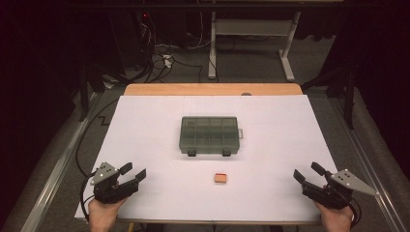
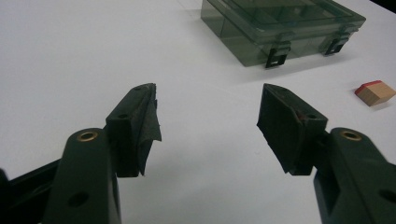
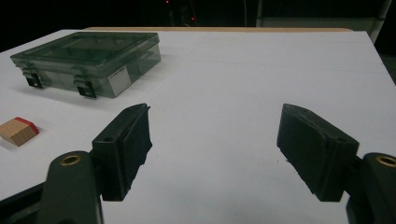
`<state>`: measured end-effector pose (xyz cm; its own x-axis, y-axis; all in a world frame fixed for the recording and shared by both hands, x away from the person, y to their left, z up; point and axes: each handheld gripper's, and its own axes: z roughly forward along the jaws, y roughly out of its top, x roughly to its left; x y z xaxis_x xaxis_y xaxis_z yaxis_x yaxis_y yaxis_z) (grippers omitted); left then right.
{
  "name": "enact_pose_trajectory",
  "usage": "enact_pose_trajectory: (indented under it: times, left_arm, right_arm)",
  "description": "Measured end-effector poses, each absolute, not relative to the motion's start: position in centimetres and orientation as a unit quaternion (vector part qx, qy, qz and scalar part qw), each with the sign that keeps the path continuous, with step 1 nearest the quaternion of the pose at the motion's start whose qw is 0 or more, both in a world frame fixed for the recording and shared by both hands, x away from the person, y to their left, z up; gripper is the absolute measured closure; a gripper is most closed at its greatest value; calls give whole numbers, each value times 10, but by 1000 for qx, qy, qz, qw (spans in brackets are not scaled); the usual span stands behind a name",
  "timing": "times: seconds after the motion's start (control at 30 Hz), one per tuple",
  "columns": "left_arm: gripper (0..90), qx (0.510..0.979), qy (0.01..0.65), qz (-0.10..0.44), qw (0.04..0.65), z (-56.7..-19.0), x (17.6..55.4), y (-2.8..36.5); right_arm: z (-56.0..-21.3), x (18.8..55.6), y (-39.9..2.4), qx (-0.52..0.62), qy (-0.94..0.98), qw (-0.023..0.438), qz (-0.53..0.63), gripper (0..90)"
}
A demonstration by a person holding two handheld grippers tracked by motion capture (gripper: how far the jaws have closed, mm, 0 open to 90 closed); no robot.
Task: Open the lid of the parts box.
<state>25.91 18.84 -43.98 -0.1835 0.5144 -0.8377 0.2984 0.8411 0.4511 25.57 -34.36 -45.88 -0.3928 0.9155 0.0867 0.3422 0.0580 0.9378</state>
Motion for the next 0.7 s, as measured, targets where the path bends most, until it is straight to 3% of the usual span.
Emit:
enact_pose_trajectory:
  times: [0.4, 0.7]
  left_arm:
    - [389, 250, 769, 94, 581, -438, 255, 192]
    - [369, 271, 762, 101, 579, -438, 253, 189]
  right_arm:
    - [-459, 256, -343, 471, 669, 285, 500, 263]
    - [-458, 256, -342, 470, 670, 284, 500, 264]
